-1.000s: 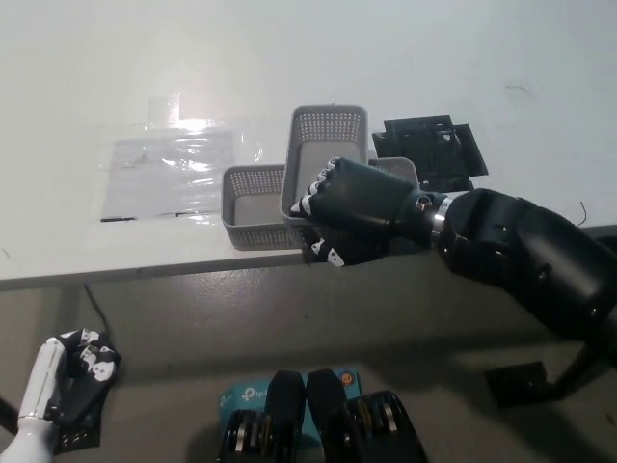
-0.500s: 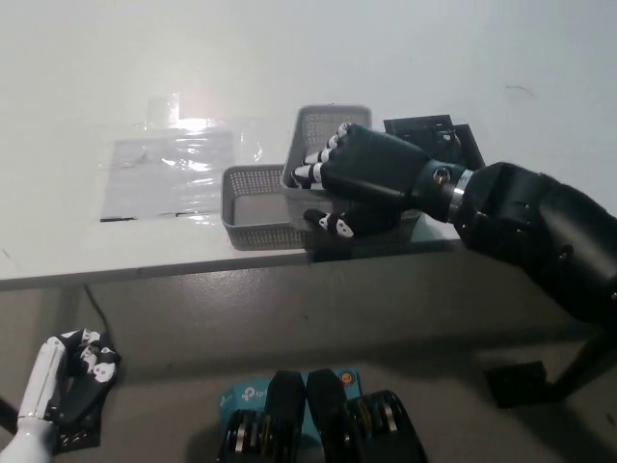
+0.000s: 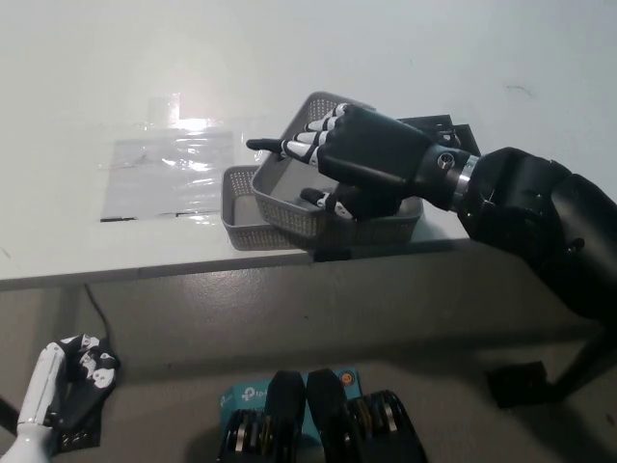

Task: The robot uses its right hand to pick up the grey box kept on the middle on the desk and place it on top of another box next to it in a right angle

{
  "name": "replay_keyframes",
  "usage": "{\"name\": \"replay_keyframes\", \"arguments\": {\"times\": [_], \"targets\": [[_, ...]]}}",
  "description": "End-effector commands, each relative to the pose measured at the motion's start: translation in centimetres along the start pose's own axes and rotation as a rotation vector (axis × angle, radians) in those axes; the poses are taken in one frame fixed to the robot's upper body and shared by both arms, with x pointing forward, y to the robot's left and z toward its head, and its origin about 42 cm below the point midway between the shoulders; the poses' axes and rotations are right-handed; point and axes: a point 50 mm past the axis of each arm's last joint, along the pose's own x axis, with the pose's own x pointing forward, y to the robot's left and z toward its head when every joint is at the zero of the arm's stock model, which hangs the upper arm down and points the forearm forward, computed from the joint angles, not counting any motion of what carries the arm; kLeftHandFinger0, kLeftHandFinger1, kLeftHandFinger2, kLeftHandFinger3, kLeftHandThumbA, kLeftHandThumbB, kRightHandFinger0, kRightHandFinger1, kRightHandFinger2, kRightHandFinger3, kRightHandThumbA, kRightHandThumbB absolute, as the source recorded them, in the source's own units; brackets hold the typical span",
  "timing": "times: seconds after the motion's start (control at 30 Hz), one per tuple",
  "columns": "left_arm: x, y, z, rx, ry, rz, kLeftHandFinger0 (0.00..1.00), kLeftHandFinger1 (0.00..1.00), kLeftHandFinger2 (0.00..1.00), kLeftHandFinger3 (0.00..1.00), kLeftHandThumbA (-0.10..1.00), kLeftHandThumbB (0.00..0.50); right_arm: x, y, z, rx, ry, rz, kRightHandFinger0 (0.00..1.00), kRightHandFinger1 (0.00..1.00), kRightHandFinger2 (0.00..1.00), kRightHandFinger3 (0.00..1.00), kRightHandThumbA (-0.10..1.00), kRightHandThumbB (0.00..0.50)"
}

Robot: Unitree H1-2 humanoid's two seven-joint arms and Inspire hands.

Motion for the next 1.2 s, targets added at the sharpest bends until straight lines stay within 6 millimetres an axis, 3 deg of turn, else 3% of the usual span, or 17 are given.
{"name": "replay_keyframes", "arguments": {"times": [0.0, 0.07, 0.13, 0.17, 0.23, 0.3, 0.33, 0.5, 0.53, 0.6, 0.7, 0.73, 0.8, 0.87, 1.0, 1.1, 1.17], "targets": [[0.3, 0.6, 0.8, -0.006, -0.065, 0.015, 0.0, 0.0, 0.0, 0.09, 0.99, 0.391, -0.1, -1.5, 0.1, -0.042, -0.023, -0.014, 0.46, 0.8, 0.93, 1.0, 0.5, 0.187], [0.2, 0.6, 0.8, -0.015, -0.063, 0.018, 0.0, 0.0, 0.0, 0.08, 0.98, 0.387, -0.3, -1.5, 0.0, -0.032, -0.018, -0.011, 0.59, 0.99, 1.0, 1.0, 0.51, 0.185], [-0.1, 0.4, 0.5, -0.018, -0.053, 0.016, 0.0, 0.0, 0.0, 0.11, 0.98, 0.382, -0.8, -1.7, 0.2, -0.04, 0.0, 0.02, 0.74, 1.0, 1.0, 1.0, 0.6, 0.18], [-0.2, 0.4, 0.4, -0.018, -0.047, 0.018, 0.0, 0.0, 0.0, 0.11, 0.98, 0.386, -1.4, -2.2, 0.1, -0.031, 0.0, 0.008, 0.8, 1.0, 1.0, 1.0, 0.56, 0.208], [-0.5, 0.5, 0.3, -0.014, -0.039, 0.021, 0.0, 0.0, 0.0, 0.11, 1.0, 0.388, -2.2, -3.4, 0.1, -0.034, 0.013, 0.016, 0.86, 1.0, 1.0, 1.0, 0.71, 0.244], [-0.7, 0.6, 0.2, -0.01, -0.035, 0.026, 0.0, 0.0, 0.0, 0.11, 1.0, 0.388, -2.8, -4.4, 0.2, -0.017, 0.03, 0.024, 0.89, 1.0, 1.0, 1.0, 0.74, 0.273], [-0.7, 0.6, 0.2, -0.012, -0.039, 0.025, 0.0, 0.0, 0.0, 0.11, 1.0, 0.384, -4.8, -7.0, 0.2, 0.006, 0.074, 0.014, 0.97, 1.0, 1.0, 1.0, 0.86, 0.318], [-1.1, 0.6, -0.1, -0.026, -0.017, 0.034, 0.0, 0.0, 0.0, 0.11, 0.99, 0.399, -8.0, -10.2, 0.3, 0.054, 0.147, -0.043, 1.0, 1.0, 1.0, 1.0, 0.99, 0.316], [-1.2, 0.6, -0.1, -0.026, -0.019, 0.034, 0.0, 0.0, 0.0, 0.11, 0.99, 0.394, -10.2, -11.5, 0.6, 0.069, 0.191, -0.099, 1.0, 1.0, 1.0, 1.0, 0.96, 0.302], [-1.1, 0.4, 0.0, -0.033, -0.032, 0.026, 0.0, 0.0, 0.0, 0.11, 0.99, 0.394, -13.1, -11.9, 1.0, 0.097, 0.245, -0.2, 1.0, 1.0, 1.0, 1.0, 1.0, 0.288], [-1.1, 0.4, -0.1, -0.026, -0.029, 0.028, 0.0, 0.0, 0.0, 0.13, 1.0, 0.398, -13.9, -11.5, 1.2, 0.142, 0.26, -0.262, 1.0, 1.0, 1.0, 1.0, 0.96, 0.277], [-1.4, 0.3, -0.1, -0.037, -0.021, 0.031, 0.0, 0.0, 0.0, 0.12, 0.99, 0.422, -14.8, -10.8, 1.4, 0.167, 0.291, -0.289, 0.94, 1.0, 1.0, 1.0, 0.81, 0.281], [-1.4, 0.3, -0.1, -0.04, -0.024, 0.033, 0.0, 0.0, 0.0, 0.11, 0.98, 0.418, -16.6, -9.2, 2.0, 0.224, 0.347, -0.34, 1.0, 1.0, 1.0, 1.0, 0.86, 0.252], [-1.3, 0.3, 0.0, -0.039, -0.022, 0.032, 0.0, 0.0, 0.0, 0.12, 0.99, 0.441, -18.5, -6.2, 2.5, 0.296, 0.421, -0.384, 0.9, 1.0, 1.0, 1.0, 0.8, 0.201], [-1.5, 0.2, 0.0, -0.044, -0.023, 0.047, 0.0, 0.0, 0.0, 0.12, 0.99, 0.454, -20.5, 0.1, 3.5, 0.491, 0.565, -0.455, 0.92, 1.0, 1.0, 1.0, 0.74, 0.185], [-1.7, 0.5, -0.1, -0.025, -0.016, 0.047, 0.0, 0.0, 0.0, 0.11, 1.0, 0.463, -21.3, 5.6, 4.5, 0.667, 0.65, -0.591, 0.85, 1.0, 1.0, 1.0, 0.42, 0.153], [-1.8, 0.5, -0.1, -0.028, -0.021, 0.047, 0.0, 0.0, 0.0, 0.13, 1.0, 0.44, -21.5, 9.0, 5.1, 0.728, 0.713, -0.647, 0.79, 0.95, 0.97, 1.0, 0.38, 0.134]]}}
